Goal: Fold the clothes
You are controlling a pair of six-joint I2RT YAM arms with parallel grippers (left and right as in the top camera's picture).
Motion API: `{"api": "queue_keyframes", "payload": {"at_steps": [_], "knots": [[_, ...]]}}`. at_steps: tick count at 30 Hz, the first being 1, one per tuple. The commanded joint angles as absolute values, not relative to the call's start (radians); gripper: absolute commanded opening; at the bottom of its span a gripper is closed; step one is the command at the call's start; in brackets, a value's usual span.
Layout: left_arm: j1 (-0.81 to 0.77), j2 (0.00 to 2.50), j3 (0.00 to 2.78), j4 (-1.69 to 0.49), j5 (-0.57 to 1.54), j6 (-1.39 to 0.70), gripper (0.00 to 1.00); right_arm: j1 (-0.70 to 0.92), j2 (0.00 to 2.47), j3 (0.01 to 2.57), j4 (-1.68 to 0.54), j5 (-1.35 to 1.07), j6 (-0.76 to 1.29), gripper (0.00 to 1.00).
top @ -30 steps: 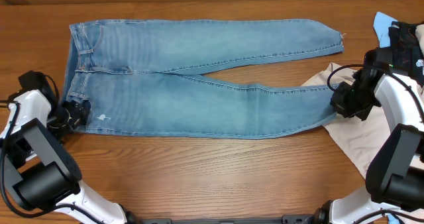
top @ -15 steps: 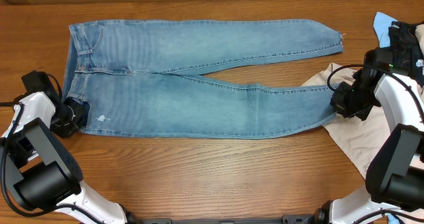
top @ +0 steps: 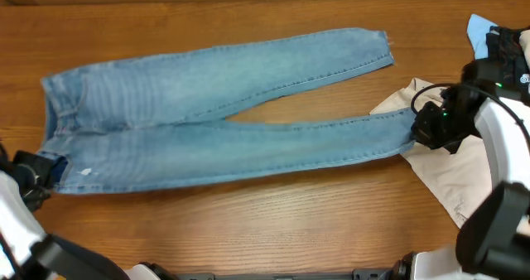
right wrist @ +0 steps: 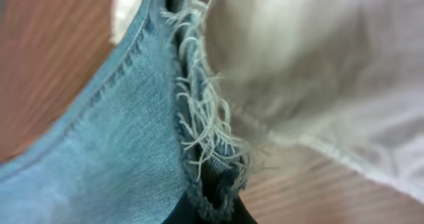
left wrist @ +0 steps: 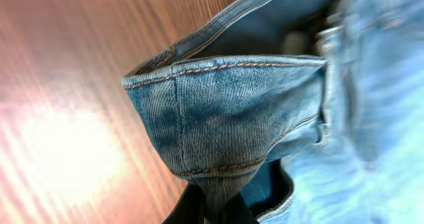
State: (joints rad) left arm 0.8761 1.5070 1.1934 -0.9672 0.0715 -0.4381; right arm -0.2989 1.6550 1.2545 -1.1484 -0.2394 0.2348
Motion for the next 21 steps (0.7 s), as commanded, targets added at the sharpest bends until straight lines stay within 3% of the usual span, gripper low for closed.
{"api": "queue_keyframes", "payload": {"at_steps": [1, 10, 17, 21], "knots": [[0.919, 1.395, 1.198, -0.995, 0.049, -0.422, 0.04, -0.361, 1.545, 1.258, -1.170, -0.215, 0.240, 0.04], [0.982, 1.149, 1.198, -1.156, 0.044, -0.434, 0.04, -0.495, 1.333, 1.289, -1.247, -0.202, 0.183, 0.04], [0.981, 1.183, 1.198, -1.108, 0.046, -0.472, 0.04, -0.456, 1.360, 1.431, -1.269, -0.200, 0.206, 0.06], [0.971, 1.265, 1.198, -1.027, 0.053, -0.472, 0.04, -0.366, 1.517, 1.617, -1.349, -0.177, 0.206, 0.06]]}}
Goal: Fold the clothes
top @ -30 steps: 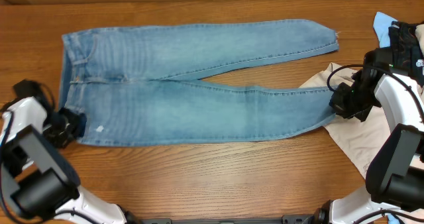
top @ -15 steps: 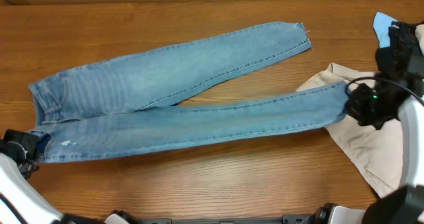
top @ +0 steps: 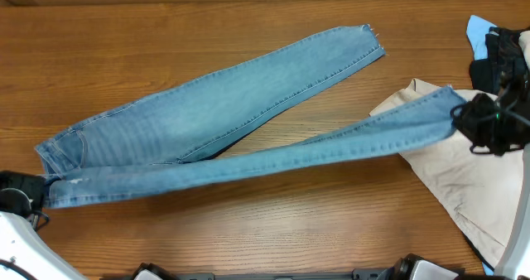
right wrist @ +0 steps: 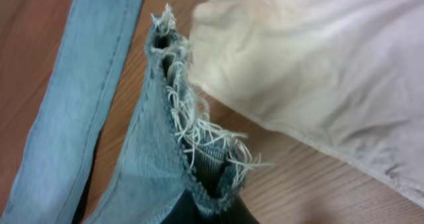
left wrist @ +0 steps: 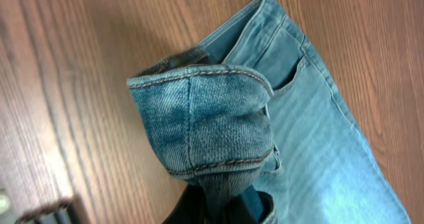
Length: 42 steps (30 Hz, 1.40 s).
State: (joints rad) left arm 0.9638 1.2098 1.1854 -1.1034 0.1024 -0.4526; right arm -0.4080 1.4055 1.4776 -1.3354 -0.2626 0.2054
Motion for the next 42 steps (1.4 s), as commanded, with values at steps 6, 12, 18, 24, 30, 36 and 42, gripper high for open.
{"api": "queue_keyframes", "payload": {"at_steps": [6, 12, 18, 24, 30, 36, 42], "knots": [[0.899, 1.382, 1.198, -0.852, 0.102, -0.472, 0.04, -0.274, 1.798, 1.859, -1.405, -0.173, 0.206, 0.06], [0.816, 1.477, 1.198, -0.720, 0.101, -0.472, 0.05, -0.216, 1.977, 1.991, -1.382, -0.149, 0.206, 0.06], [0.791, 1.523, 1.198, -0.638, 0.094, -0.480, 0.05, -0.173, 2.119, 2.065, -1.320, -0.143, 0.208, 0.06], [0.791, 1.529, 1.198, -0.627, 0.068, -0.479, 0.06, -0.148, 2.204, 2.090, -1.224, -0.143, 0.214, 0.08], [0.791, 1.546, 1.198, -0.627, 0.067, -0.479, 0.07, -0.123, 2.241, 2.089, -1.204, -0.132, 0.214, 0.08], [0.788, 1.589, 1.198, -0.595, 0.071, -0.480, 0.13, -0.069, 2.248, 2.088, -0.942, -0.215, 0.229, 0.49], [0.778, 1.633, 1.198, -0.536, 0.072, -0.479, 0.36, -0.026, 2.254, 2.088, -0.827, -0.218, 0.236, 0.55]]}}
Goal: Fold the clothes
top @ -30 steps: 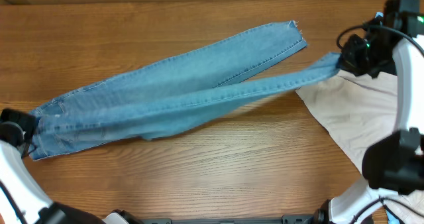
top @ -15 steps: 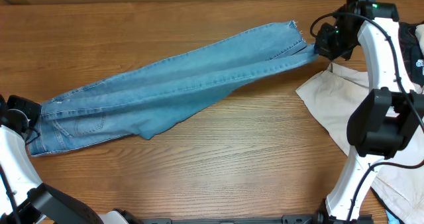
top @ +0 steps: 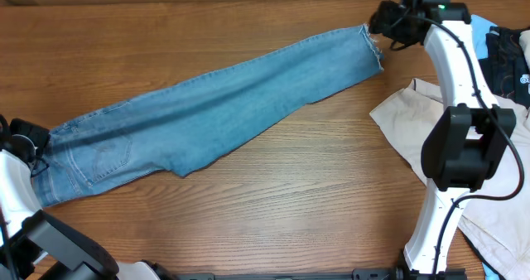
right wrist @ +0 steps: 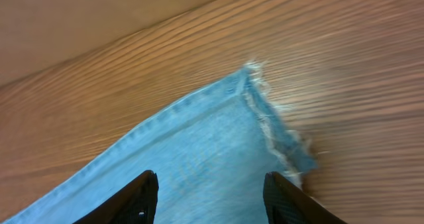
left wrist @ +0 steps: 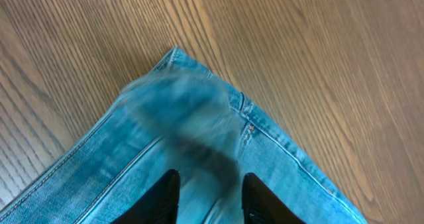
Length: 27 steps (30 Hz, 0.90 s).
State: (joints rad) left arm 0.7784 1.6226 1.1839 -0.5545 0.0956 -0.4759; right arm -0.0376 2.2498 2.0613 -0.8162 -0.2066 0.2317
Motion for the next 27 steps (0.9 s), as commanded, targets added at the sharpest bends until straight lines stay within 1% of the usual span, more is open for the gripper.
{"api": "queue_keyframes", "payload": {"at_steps": [1, 3, 5, 7, 10, 13, 15, 16, 18, 19, 20, 23, 27], "knots": [[0.778, 1.633, 1.198, -0.527, 0.071, -0.479, 0.39, -0.027, 2.254, 2.088, -0.841, -0.218, 0.236, 0.55], [0.778, 1.633, 1.198, -0.498, 0.072, -0.479, 0.48, -0.035, 2.254, 2.088, -0.899, -0.216, 0.228, 0.55], [0.778, 1.633, 1.198, -0.492, 0.083, -0.479, 0.54, -0.037, 2.254, 2.088, -0.938, -0.190, 0.218, 0.55], [0.778, 1.633, 1.198, -0.493, 0.104, -0.472, 0.57, -0.037, 2.254, 2.088, -0.969, -0.159, 0.187, 0.55], [0.778, 1.629, 1.198, -0.498, 0.125, -0.429, 0.58, -0.037, 2.254, 2.088, -1.012, -0.108, 0.155, 0.57], [0.778, 1.607, 1.198, -0.539, 0.124, -0.367, 0.57, -0.037, 2.254, 2.087, -1.051, -0.105, 0.122, 0.57], [0.778, 1.598, 1.198, -0.577, 0.123, -0.337, 0.59, -0.037, 2.254, 2.088, -1.074, -0.105, 0.122, 0.58], [0.778, 1.598, 1.198, -0.611, 0.106, -0.332, 0.59, -0.037, 2.254, 2.087, -1.087, -0.105, 0.122, 0.57], [0.778, 1.599, 1.198, -0.637, -0.008, -0.333, 0.61, -0.037, 2.254, 2.087, -1.106, -0.105, 0.122, 0.58], [0.778, 1.599, 1.198, -0.629, -0.038, -0.332, 0.63, -0.037, 2.254, 2.087, -1.111, -0.105, 0.122, 0.58], [0.778, 1.599, 1.198, -0.609, -0.068, -0.332, 0.67, -0.037, 2.254, 2.087, -1.122, -0.105, 0.122, 0.58], [0.778, 1.599, 1.198, -0.538, -0.083, -0.305, 0.70, -0.037, 2.254, 2.087, -1.143, -0.105, 0.123, 0.58], [0.776, 1.613, 1.198, -0.436, -0.027, -0.144, 0.68, -0.037, 2.254, 2.087, -1.165, -0.105, 0.123, 0.58]]}}
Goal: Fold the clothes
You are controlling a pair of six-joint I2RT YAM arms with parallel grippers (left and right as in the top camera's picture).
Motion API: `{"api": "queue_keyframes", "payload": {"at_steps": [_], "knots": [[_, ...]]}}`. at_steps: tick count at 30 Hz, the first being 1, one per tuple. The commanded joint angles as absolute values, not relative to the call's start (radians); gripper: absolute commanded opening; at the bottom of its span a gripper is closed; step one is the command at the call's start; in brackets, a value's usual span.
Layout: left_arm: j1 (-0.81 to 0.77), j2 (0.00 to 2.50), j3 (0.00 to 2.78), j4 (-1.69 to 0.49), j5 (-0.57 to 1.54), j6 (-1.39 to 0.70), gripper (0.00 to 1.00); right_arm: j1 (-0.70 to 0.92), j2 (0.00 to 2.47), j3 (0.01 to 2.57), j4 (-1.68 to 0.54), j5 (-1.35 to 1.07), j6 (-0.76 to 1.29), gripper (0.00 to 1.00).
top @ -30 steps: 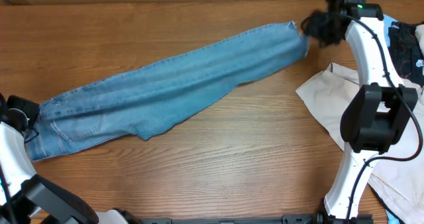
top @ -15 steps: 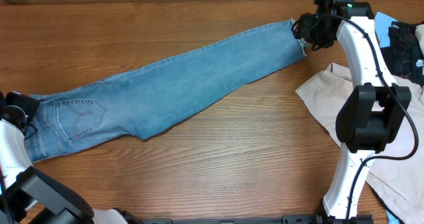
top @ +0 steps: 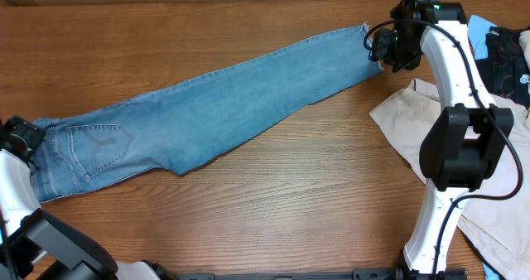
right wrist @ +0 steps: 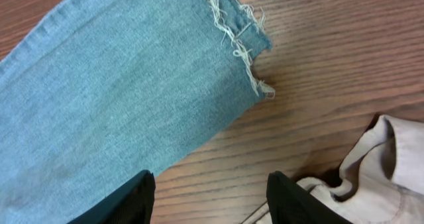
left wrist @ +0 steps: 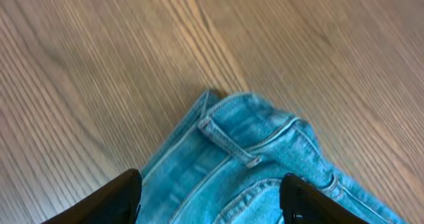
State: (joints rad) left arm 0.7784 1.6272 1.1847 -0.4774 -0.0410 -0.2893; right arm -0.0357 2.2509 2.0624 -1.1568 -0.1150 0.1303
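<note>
Light-blue jeans (top: 207, 106) lie folded lengthwise, one leg on the other, running from the waistband at lower left to the frayed hems (top: 370, 44) at upper right; a back pocket (top: 98, 143) faces up. My left gripper (top: 18, 137) is open over the waistband corner (left wrist: 245, 134), nothing between its fingers. My right gripper (top: 389, 48) is open just right of the frayed hem (right wrist: 242, 35), above bare wood.
A beige garment (top: 451, 164) lies crumpled at the right, its edge showing by the right fingers (right wrist: 384, 164). Dark and blue clothes (top: 501, 44) sit at the far right edge. My right arm (top: 455, 89) reaches over the beige garment.
My left gripper has opened wider and backed off the waistband corner. My right gripper has shifted slightly nearer, past the hem. The jeans lie flatter, pocket showing.
The jeans lay spread with legs apart, my left gripper shut on the waist corner and my right on the near leg's hem. Then both held that side raised. Later the near leg lay on the far one with both grippers open, as now.
</note>
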Motion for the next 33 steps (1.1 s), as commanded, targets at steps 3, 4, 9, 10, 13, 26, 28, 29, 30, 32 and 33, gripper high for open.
{"api": "queue_keyframes", "payload": {"at_steps": [3, 4, 9, 10, 13, 26, 28, 29, 30, 32, 33], "knots": [[0.776, 1.677, 1.198, -0.390, -0.007, -0.083, 0.72, -0.036, 2.254, 2.087, -1.175, -0.105, 0.123, 0.58], [0.776, 1.694, 1.198, -0.380, 0.012, -0.060, 0.72, -0.037, 2.254, 2.087, -1.179, -0.105, 0.123, 0.58], [0.776, 1.767, 1.198, -0.335, 0.029, 0.063, 0.72, -0.037, 2.254, 2.087, -1.192, -0.105, 0.123, 0.59], [0.776, 1.777, 1.198, -0.331, 0.036, 0.078, 0.72, -0.037, 2.254, 2.087, -1.192, -0.105, 0.123, 0.59], [0.776, 1.842, 1.198, -0.294, 0.168, 0.090, 0.73, -0.036, 2.254, 2.087, -1.192, -0.105, 0.123, 0.58], [0.772, 1.854, 1.198, -0.244, 0.256, 0.090, 0.09, -0.036, 2.254, 2.087, -1.206, -0.105, 0.123, 0.58], [0.772, 1.812, 1.198, -0.270, 0.285, 0.064, 0.04, -0.037, 2.254, 2.087, -1.207, -0.105, 0.123, 0.58], [0.772, 1.789, 1.198, -0.285, 0.281, 0.044, 0.04, -0.036, 2.254, 2.087, -1.207, -0.105, 0.123, 0.58], [0.772, 1.746, 1.198, -0.299, 0.278, 0.020, 0.04, -0.037, 2.254, 2.087, -1.207, -0.105, 0.123, 0.58], [0.772, 1.693, 1.198, -0.299, 0.235, -0.017, 0.10, -0.037, 2.254, 2.087, -1.207, -0.105, 0.123, 0.59], [0.772, 1.668, 1.198, -0.299, 0.204, -0.039, 0.31, -0.037, 2.254, 2.087, -1.207, -0.105, 0.123, 0.58]]}}
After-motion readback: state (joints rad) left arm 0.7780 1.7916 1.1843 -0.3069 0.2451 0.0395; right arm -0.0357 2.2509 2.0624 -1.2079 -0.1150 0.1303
